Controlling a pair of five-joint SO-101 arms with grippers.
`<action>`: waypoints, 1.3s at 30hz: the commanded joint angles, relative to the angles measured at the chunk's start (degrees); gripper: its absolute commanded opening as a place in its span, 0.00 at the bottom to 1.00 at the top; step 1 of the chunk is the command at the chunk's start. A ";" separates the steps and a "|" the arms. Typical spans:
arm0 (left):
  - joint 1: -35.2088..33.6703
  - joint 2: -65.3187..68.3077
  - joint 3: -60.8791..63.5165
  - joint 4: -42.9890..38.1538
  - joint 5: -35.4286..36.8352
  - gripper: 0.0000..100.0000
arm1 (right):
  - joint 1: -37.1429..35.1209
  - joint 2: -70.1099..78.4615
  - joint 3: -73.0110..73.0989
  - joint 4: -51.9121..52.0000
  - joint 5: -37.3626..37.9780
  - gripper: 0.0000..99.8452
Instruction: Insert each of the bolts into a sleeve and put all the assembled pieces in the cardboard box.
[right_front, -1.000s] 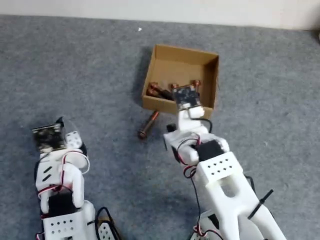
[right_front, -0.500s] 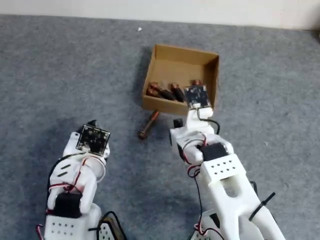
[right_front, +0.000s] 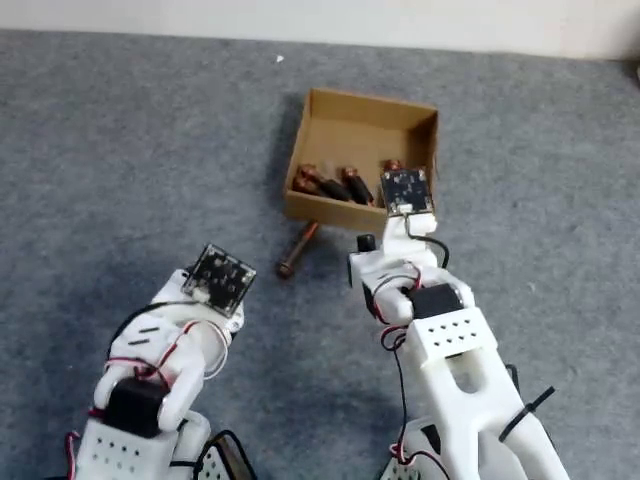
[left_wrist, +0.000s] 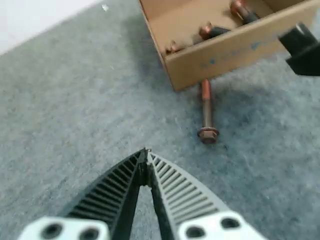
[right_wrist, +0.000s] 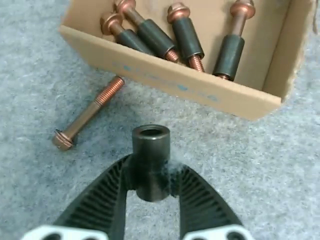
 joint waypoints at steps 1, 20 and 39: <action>0.92 14.37 -8.04 -2.73 -0.62 0.03 | 0.75 -2.07 -0.57 -1.89 -0.79 0.00; 7.16 64.04 -27.12 -16.70 -0.70 0.17 | 2.15 -2.24 -0.66 -1.89 -0.79 0.00; 6.64 104.66 -57.80 -19.34 -0.53 0.17 | 7.25 -2.24 -0.66 -1.89 -0.79 0.00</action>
